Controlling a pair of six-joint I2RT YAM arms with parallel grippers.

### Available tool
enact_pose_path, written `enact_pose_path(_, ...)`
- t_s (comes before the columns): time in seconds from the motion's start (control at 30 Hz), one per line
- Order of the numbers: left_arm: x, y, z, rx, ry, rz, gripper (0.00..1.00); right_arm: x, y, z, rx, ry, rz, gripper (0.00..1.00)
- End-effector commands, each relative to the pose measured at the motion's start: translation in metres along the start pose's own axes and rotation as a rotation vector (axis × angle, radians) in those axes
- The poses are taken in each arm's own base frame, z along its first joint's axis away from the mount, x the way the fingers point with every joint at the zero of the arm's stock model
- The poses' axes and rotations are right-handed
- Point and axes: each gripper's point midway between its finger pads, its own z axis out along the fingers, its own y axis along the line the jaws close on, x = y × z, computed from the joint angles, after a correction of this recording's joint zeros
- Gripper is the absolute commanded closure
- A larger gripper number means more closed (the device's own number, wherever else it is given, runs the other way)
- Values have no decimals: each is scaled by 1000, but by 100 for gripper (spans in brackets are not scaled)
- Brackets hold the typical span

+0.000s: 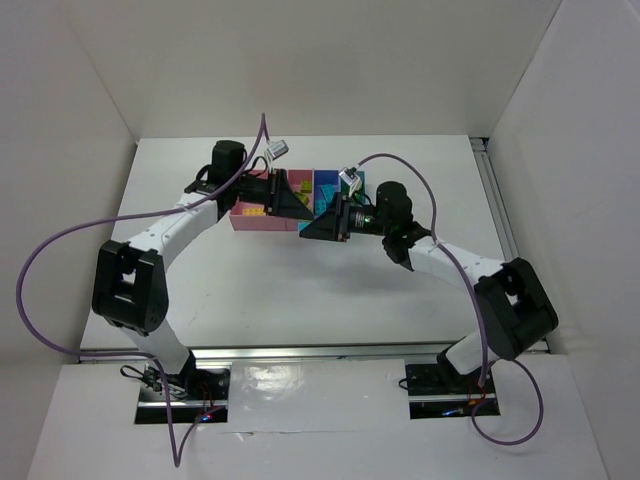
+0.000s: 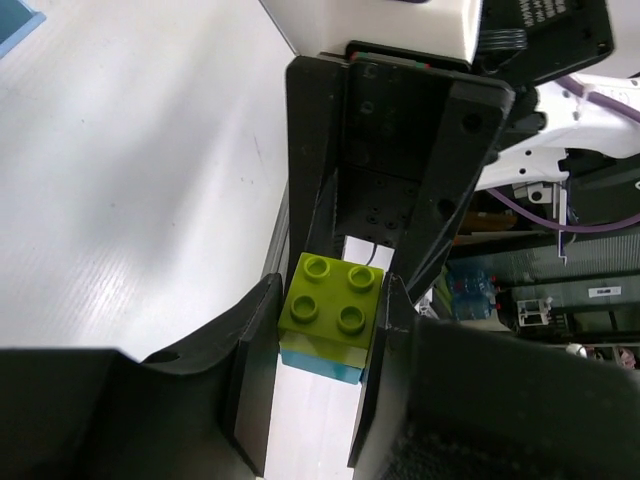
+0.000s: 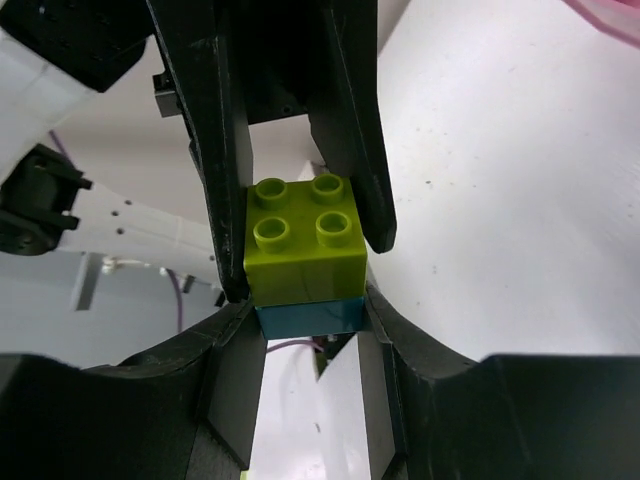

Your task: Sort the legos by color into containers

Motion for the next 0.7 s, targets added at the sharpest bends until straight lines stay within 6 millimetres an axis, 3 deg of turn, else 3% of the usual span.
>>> enact_pose_path(0.0,-3,-5,5,5,8,22,100,-7,-26,-3,180,-41,-59,79)
enact_pose_path(0.37,-14,-3,7,-11,-10,24,100,5,-40,-14,251,-11,-50,79)
enact_pose_path(0.47,-22,8,2,-59,-43,1,100,3,-51,-23,302,-18,-60,79)
enact_pose_path(0.63,-35,53,-13,-326,-100,-117,100,-29,-73,-41,480,-99,-111,79)
enact_pose_path(0.67,-42,75,-24,-463,-139,-139,100,-41,-75,-44,518,-112,-129,79)
